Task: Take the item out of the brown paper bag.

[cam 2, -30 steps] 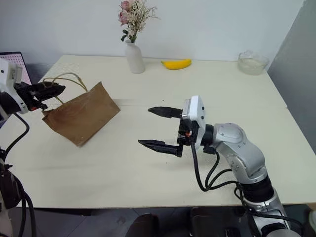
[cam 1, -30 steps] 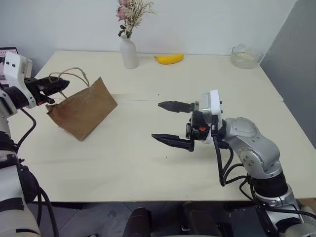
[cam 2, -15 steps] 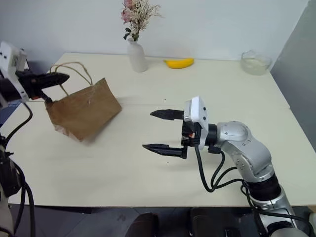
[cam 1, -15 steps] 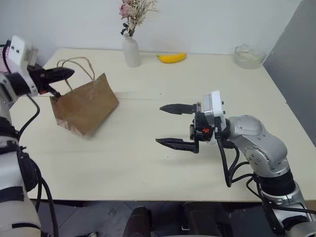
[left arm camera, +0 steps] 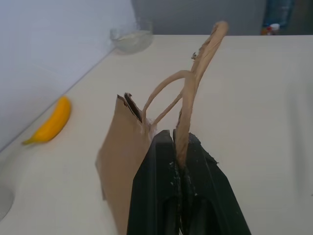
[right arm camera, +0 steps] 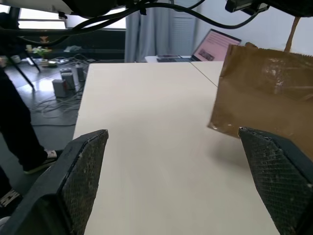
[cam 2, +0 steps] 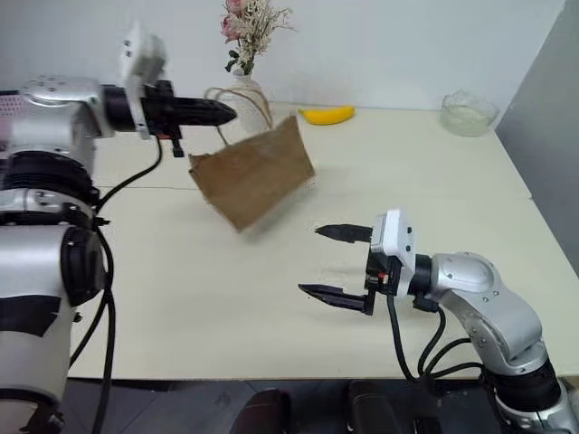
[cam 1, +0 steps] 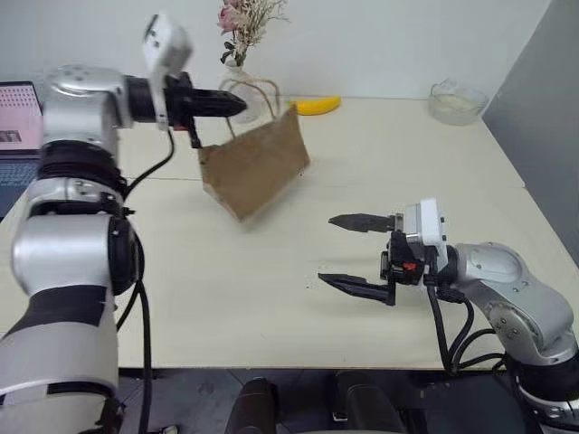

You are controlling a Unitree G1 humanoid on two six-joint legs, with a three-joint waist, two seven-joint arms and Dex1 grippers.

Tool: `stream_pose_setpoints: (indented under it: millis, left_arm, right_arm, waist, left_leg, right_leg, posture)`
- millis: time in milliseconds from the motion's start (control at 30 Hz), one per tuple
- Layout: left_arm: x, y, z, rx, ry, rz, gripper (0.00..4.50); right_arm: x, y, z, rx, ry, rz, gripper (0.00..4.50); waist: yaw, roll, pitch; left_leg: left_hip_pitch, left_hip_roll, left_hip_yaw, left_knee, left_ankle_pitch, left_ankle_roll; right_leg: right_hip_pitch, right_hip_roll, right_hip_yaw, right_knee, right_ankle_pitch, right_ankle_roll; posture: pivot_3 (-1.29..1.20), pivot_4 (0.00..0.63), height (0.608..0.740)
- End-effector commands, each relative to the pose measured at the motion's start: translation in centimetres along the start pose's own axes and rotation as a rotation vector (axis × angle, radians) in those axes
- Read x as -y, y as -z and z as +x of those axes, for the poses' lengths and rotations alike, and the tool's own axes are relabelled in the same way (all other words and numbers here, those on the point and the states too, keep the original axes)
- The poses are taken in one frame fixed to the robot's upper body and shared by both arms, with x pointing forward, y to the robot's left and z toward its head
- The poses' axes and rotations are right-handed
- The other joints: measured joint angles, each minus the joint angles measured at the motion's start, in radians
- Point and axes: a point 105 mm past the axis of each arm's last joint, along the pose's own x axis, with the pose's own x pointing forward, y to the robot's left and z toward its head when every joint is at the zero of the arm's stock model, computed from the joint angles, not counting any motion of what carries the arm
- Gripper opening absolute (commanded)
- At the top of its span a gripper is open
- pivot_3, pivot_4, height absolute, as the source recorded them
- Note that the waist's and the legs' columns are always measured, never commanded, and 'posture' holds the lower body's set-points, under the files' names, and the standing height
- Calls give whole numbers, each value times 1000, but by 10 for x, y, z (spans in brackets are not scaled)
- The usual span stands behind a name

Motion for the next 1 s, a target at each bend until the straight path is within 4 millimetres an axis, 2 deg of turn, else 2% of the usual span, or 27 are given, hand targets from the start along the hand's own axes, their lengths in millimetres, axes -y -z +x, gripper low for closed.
stream_pose_setpoints:
  millis: [33,133,233,333,500,700,833,1000]
  left_arm:
    - [-6,-23,9,17,-40,162,23]
    - [-2,-22,23,-1,-33,233,23]
    - [2,-16,35,-69,-25,392,23]
    - [2,-15,41,-76,-61,482,23]
    - [2,-8,44,-56,-87,450,23]
    - [-6,-7,43,-35,-193,503,23]
    - [-3,-11,43,-4,-168,484,23]
    - [11,-9,49,23,-86,527,23]
  right_arm:
    - [-1,-10,-8,17,46,-34,4500]
    - [1,-10,-13,8,97,-34,4500]
    - [6,-8,-20,-5,167,-38,4500]
    - [9,-8,-25,-12,216,-43,4500]
    - [12,-8,-28,-13,251,-49,4500]
    - [14,-7,-26,-11,261,-37,4500]
    - [14,-5,-26,-17,261,-33,4500]
    - [15,-2,-29,-33,264,-29,4500]
  waist:
    - [-4,0,0]
    - [-7,0,0]
    - [-6,0,0]
    - [-7,0,0]
    - [-7,0,0]
    - [-7,-1,0]
    - [-6,-1,0]
    - [-6,-1,0]
  left_leg:
    - [0,0,0,0,0,0]
    - [0,0,0,0,0,0]
    - [0,0,0,0,0,0]
    - [0,0,1,0,0,0]
    - [1,0,2,0,0,0]
    - [1,0,2,0,0,0]
    - [1,-1,2,0,0,0]
    - [1,-1,2,0,0,0]
  right_leg:
    - [0,0,1,0,0,0]
    - [0,0,1,0,0,0]
    - [0,0,1,0,0,0]
    - [0,0,1,0,0,0]
    - [0,1,2,0,0,1]
    - [0,1,2,1,0,1]
    - [0,1,2,1,1,1]
    - [0,1,2,1,1,1]
  posture:
    - [0,150,740]
    - [0,150,740]
    - [0,150,740]
    - [0,150,740]
    - [0,150,740]
    - [0,150,740]
    - [0,150,740]
    - [0,150,740]
